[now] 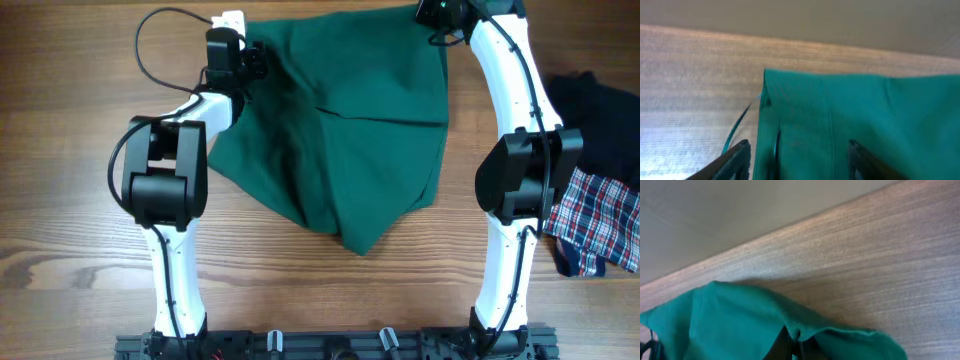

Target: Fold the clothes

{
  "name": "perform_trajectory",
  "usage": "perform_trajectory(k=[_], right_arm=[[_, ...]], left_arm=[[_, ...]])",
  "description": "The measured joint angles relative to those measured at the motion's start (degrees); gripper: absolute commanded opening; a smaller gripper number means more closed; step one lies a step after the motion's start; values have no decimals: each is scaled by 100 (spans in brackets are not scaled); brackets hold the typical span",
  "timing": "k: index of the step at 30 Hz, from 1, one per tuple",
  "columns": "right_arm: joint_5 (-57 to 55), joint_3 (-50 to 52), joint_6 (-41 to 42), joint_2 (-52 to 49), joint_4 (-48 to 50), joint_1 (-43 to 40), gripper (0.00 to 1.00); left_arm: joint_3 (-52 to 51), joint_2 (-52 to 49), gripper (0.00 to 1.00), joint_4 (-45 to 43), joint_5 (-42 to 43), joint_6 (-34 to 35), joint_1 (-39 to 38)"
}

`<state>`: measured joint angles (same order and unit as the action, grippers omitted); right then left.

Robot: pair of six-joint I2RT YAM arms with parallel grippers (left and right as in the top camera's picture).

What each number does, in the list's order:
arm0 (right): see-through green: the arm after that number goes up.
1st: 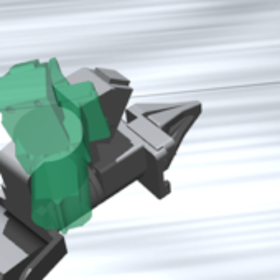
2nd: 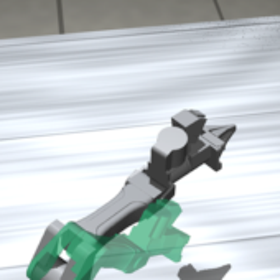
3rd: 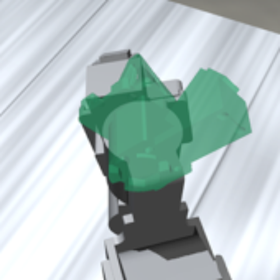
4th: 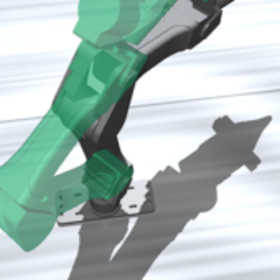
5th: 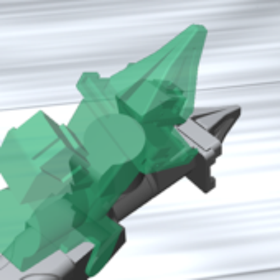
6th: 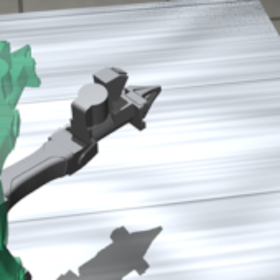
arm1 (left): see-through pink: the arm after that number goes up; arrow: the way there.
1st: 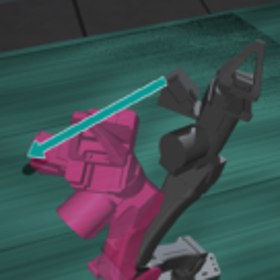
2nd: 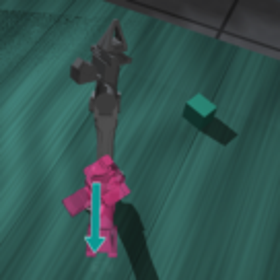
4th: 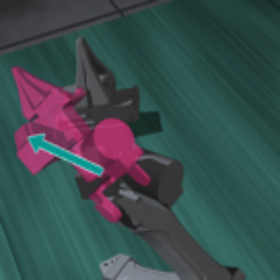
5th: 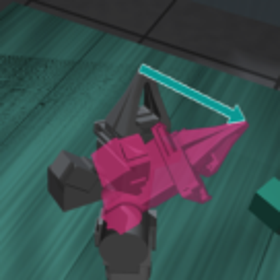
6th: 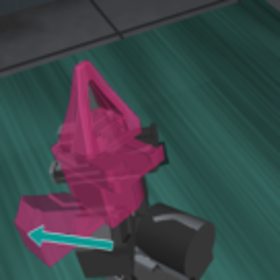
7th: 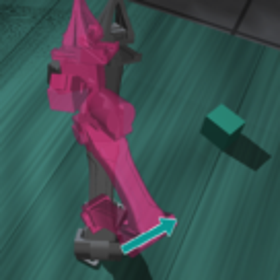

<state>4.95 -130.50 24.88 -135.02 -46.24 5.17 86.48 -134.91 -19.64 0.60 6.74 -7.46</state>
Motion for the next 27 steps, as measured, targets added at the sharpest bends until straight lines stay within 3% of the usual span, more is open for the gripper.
perform_trajectory(k=[4, 17, 22, 27], right_arm=[[17, 0, 0, 0, -138, 0, 4], [256, 0, 0, 0, -234, 0, 4], [297, 0, 0, 0, -236, 0, 4], [299, 0, 0, 0, -240, 0, 4]], left_arm=[[20, -144, 59, -555, 11, 2, -2], [129, -302, 56, -1178, 282, 2, 0], [138, -313, 50, -1178, 389, 2, -2], [173, -584, 53, -1126, 382, 175, 0]])
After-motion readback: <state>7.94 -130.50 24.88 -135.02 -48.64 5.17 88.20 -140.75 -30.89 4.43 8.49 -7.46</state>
